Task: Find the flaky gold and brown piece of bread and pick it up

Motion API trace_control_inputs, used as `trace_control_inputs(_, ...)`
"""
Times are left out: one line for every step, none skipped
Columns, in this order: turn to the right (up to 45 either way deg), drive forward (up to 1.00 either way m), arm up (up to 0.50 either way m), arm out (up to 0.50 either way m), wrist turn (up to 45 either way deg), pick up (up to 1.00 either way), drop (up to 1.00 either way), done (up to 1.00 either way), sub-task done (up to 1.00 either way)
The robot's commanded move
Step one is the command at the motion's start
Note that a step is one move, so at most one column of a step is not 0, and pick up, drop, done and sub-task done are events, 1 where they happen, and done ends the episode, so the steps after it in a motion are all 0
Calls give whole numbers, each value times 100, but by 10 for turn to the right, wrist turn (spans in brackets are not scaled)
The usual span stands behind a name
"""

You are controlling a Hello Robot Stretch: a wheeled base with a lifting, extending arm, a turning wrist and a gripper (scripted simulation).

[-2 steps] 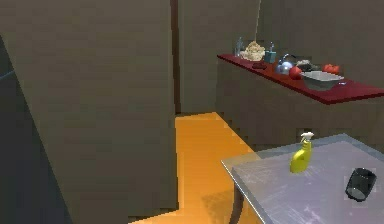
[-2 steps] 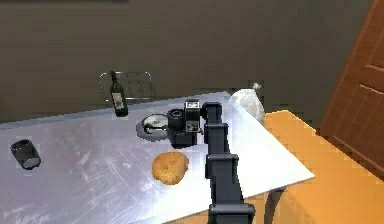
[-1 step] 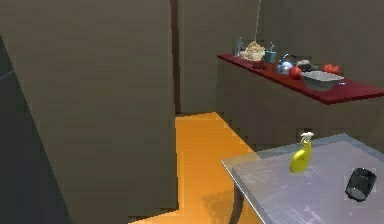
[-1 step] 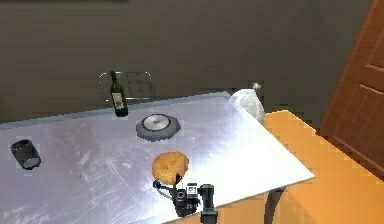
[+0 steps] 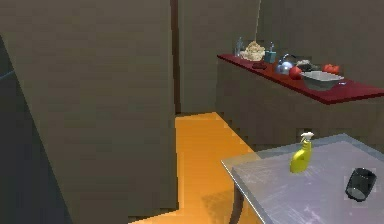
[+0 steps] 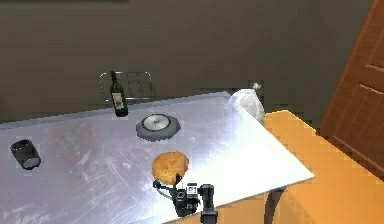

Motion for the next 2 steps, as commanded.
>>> trace_control_inputs(0,0,10,0,0,0,0,0,0)
trace_control_inputs(0,0,0,0,0,0,0,100,0)
